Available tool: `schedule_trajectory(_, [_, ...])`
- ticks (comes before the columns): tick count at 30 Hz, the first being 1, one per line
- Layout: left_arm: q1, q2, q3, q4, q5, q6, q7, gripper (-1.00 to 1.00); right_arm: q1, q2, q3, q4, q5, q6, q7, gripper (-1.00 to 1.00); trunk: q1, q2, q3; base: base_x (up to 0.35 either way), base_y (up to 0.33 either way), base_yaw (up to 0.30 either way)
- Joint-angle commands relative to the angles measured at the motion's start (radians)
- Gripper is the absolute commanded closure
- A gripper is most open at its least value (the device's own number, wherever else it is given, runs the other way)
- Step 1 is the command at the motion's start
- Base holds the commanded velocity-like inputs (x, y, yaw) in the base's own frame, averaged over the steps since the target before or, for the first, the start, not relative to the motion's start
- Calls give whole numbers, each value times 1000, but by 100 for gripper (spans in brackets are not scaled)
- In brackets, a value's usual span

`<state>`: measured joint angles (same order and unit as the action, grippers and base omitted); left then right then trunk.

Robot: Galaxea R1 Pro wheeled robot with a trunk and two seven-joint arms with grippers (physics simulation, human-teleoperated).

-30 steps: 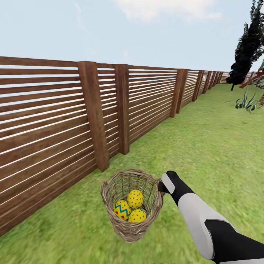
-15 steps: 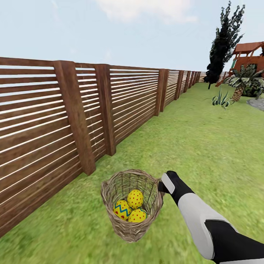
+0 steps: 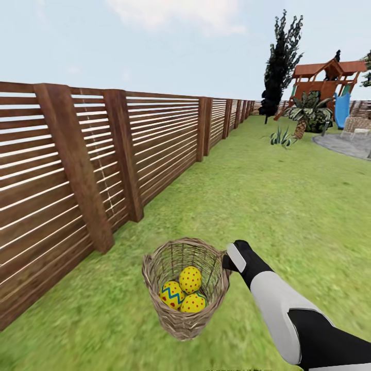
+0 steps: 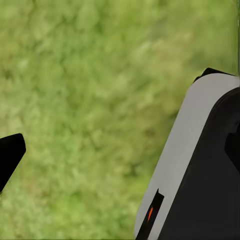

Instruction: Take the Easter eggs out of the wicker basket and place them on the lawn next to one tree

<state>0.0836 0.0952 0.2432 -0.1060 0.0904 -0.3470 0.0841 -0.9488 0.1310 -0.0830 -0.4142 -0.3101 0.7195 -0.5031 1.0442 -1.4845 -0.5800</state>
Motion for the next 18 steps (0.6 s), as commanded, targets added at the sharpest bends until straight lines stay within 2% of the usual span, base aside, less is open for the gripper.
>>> schedule_trajectory(1, [1, 0, -4, -2, 9, -1, 0, -100, -1, 1, -5, -2, -17, -3, -9, 100, 0, -1, -1, 0, 0, -278])
schedule_trajectory(18, [1, 0, -4, -1, 9, -2, 0, -100, -1, 1, -6, -2, -17, -3, -9, 100, 0, -1, -1, 0, 0, -279])
